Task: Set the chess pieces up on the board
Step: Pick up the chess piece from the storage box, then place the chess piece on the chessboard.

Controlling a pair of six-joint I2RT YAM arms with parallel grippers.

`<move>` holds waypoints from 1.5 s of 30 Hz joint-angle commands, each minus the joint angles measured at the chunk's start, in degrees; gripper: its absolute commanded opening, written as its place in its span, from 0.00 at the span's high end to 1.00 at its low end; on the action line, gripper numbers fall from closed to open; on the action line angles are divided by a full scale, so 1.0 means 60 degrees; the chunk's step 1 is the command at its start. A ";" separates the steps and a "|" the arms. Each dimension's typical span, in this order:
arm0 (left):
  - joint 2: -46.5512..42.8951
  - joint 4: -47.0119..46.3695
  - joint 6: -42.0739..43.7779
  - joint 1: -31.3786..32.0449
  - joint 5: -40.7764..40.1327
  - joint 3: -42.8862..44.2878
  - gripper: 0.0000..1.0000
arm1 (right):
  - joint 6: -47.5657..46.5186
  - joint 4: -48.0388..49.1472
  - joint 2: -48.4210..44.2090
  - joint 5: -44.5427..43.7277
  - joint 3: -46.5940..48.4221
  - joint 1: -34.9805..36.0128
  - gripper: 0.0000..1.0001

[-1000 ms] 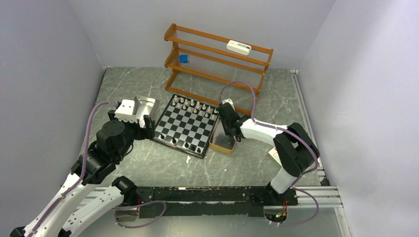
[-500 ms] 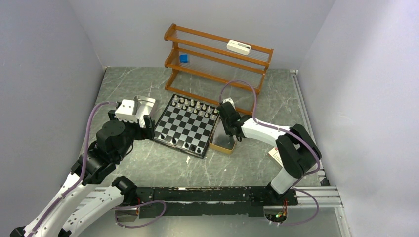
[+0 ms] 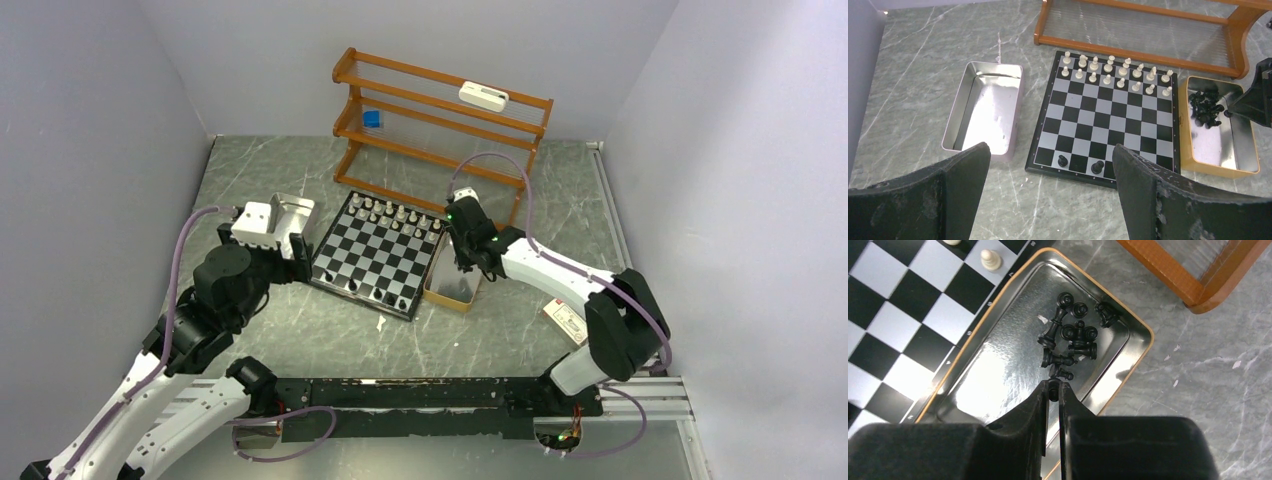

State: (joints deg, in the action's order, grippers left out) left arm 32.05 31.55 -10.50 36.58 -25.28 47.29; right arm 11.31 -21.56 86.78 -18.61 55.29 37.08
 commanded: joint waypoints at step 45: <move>-0.0431 -0.0072 -0.0038 0.0056 -0.0347 -0.0015 0.04 | 0.1643 0.0192 0.1855 0.0058 0.1186 0.3581 0.85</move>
State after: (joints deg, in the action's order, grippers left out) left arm 29.63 31.55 -10.52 36.58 -26.68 47.29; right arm 20.16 -20.32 97.01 -16.10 62.17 58.22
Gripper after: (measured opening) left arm 0.958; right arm 0.153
